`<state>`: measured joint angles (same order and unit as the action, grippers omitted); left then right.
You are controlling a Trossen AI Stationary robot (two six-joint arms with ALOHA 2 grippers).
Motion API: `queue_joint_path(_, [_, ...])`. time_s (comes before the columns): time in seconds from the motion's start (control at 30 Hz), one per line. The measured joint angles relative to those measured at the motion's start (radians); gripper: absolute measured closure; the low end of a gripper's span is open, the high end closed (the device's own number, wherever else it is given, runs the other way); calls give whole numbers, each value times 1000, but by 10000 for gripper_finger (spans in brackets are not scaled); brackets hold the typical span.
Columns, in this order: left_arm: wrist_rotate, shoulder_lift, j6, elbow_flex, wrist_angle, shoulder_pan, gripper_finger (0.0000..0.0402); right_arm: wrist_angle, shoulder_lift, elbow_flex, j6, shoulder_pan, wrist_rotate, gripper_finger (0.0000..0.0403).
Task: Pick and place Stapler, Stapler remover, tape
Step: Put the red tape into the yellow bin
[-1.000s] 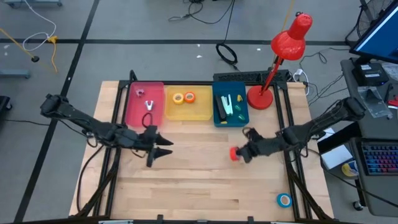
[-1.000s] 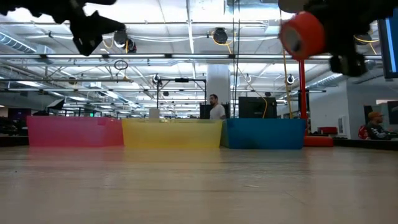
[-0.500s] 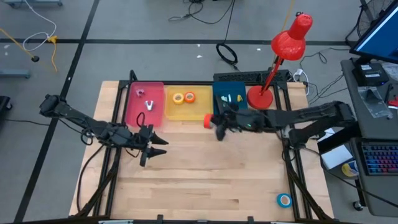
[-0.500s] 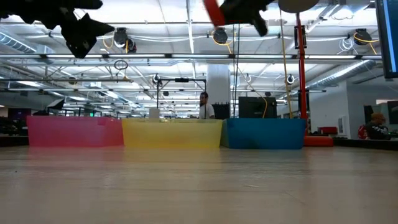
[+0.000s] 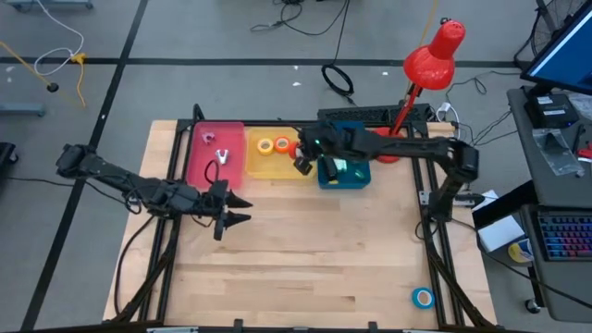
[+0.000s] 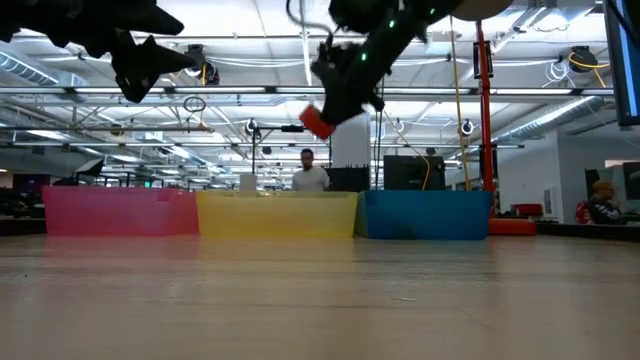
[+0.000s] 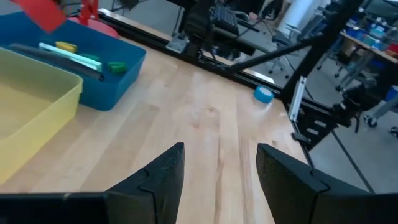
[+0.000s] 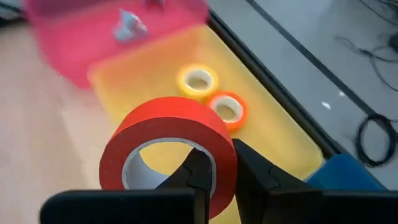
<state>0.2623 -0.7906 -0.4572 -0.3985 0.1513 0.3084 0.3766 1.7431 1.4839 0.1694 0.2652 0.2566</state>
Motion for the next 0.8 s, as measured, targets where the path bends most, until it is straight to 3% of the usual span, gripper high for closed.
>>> queue_joint_path(0.47, [0,0,-23,0,-1,-97,204,2,174,0,-114,119,-152,373])
queue_joint_path(0.8, [-2,0,-35,0,-2,-118,204,17,221,0,-174,121,-153,372])
